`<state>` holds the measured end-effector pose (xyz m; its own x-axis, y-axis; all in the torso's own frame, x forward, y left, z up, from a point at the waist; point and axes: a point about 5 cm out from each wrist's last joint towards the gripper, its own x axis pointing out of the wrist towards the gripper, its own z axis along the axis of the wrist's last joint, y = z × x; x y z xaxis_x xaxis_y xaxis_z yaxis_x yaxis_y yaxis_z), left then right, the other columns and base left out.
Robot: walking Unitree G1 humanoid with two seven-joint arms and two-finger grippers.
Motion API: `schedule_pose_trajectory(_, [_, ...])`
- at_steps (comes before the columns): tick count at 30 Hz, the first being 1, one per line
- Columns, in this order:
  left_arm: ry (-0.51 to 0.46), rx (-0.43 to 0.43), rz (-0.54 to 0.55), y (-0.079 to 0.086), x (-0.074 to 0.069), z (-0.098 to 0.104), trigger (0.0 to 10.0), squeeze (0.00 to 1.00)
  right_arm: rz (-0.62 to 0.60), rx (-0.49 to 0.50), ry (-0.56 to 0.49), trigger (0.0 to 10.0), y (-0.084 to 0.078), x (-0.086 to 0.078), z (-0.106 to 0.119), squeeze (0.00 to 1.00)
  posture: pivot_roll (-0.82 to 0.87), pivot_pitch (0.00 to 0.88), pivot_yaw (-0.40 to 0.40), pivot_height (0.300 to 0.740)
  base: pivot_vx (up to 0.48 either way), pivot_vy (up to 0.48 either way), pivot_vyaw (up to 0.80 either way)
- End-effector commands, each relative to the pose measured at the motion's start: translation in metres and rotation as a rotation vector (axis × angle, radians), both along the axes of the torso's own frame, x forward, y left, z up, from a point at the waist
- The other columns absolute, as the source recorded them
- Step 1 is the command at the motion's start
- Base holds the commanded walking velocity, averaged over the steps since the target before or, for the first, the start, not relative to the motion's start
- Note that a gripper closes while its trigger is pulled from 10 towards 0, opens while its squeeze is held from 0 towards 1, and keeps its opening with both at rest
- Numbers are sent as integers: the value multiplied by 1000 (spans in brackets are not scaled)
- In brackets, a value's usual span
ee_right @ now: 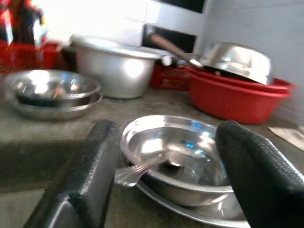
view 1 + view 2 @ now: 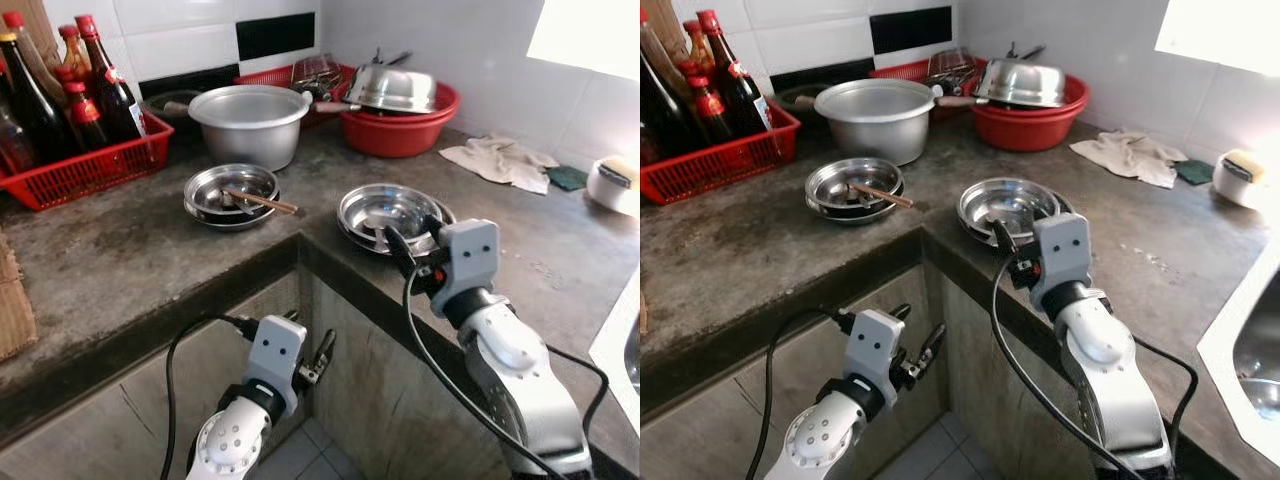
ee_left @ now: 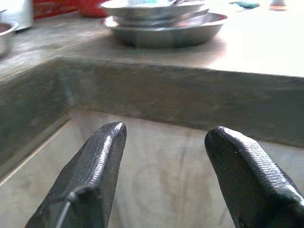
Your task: Kitchen organization
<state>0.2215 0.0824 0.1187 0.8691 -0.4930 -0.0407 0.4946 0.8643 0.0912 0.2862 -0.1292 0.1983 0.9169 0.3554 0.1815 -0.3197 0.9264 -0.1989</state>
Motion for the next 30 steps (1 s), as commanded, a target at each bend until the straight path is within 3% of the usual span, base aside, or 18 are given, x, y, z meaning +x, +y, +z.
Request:
schedule_pose_trajectory(1, [-29, -22, -43, -5, -2, 5, 10000, 0, 28, -37, -3, 10000, 4, 4, -3, 110, 105, 30, -46, 740, 0, 0, 0])
schedule_pose_trajectory(2, [-37, -30, -47, -5, -3, 6, 10000, 0, 32, -41, -1, 10000, 4, 4, -4, 110, 106, 31, -47, 740, 0, 0, 0])
schedule_pose_trajectory(3, [-39, -34, -48, -5, -3, 7, 10000, 0, 37, -54, -1, 10000, 4, 6, -5, 0, 106, 32, -47, 740, 0, 0, 0])
schedule_pose_trajectory(15, [-55, -54, -60, -7, -7, 10, 10000, 0, 74, -189, -24, 10000, 3, 26, -18, 0, 113, 31, -59, 740, 0, 0, 0])
schedule_pose_trajectory(30, [-65, -59, -61, -8, -9, 10, 10000, 0, 70, -213, -39, 10000, 2, 37, -23, 0, 118, 20, -64, 740, 0, 0, 0])
